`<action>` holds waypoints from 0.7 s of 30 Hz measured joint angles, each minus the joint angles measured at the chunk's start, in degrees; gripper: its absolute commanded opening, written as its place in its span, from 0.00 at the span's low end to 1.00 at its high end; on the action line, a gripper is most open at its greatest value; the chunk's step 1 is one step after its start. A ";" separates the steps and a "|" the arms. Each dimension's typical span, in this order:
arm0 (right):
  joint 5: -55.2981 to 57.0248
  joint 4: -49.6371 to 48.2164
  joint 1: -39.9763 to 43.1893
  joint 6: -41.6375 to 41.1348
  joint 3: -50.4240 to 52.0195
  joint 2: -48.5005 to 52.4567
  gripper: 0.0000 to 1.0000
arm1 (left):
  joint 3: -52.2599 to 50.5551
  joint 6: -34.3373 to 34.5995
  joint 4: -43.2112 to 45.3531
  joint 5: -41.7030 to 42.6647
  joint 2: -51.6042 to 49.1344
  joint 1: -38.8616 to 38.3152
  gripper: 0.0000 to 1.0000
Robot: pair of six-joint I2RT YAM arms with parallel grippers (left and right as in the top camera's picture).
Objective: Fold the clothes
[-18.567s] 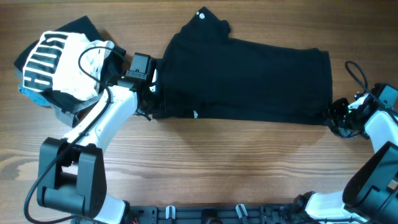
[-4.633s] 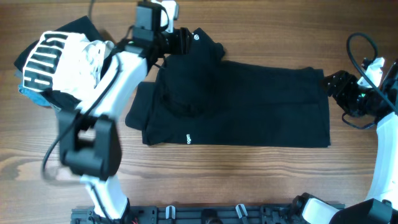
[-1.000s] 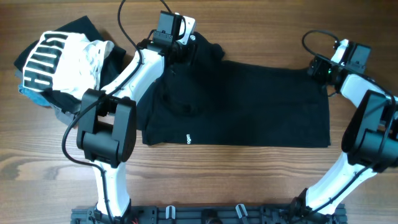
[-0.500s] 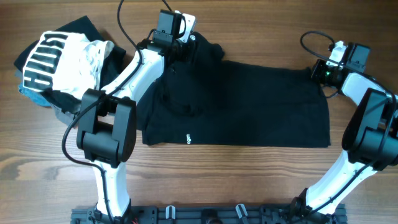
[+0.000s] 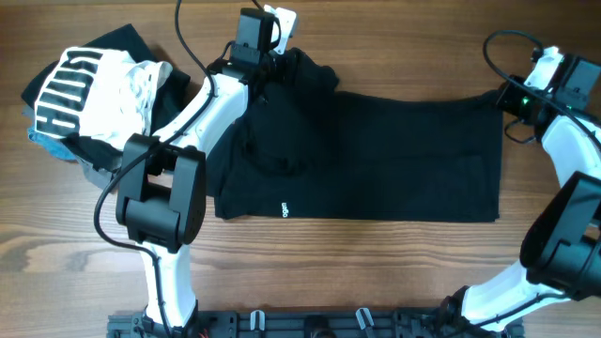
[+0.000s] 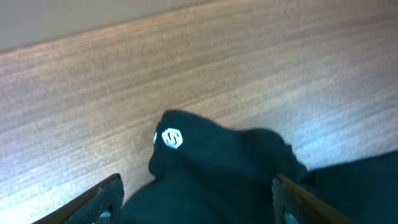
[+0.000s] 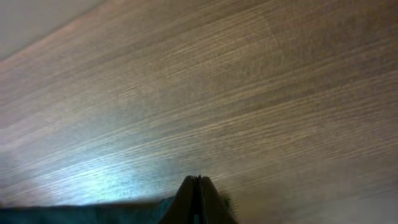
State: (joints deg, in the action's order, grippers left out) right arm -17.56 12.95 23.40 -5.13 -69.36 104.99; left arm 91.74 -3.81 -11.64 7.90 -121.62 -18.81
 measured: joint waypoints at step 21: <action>0.00 6.71 0.00 -0.20 0.00 -0.04 0.04 | 0.02 0.61 10.78 1.77 -12.63 0.00 0.04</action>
State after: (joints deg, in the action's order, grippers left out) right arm -17.56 19.66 23.40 -5.32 -69.36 104.95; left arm 91.77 -3.20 -0.86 9.67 -134.26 -18.81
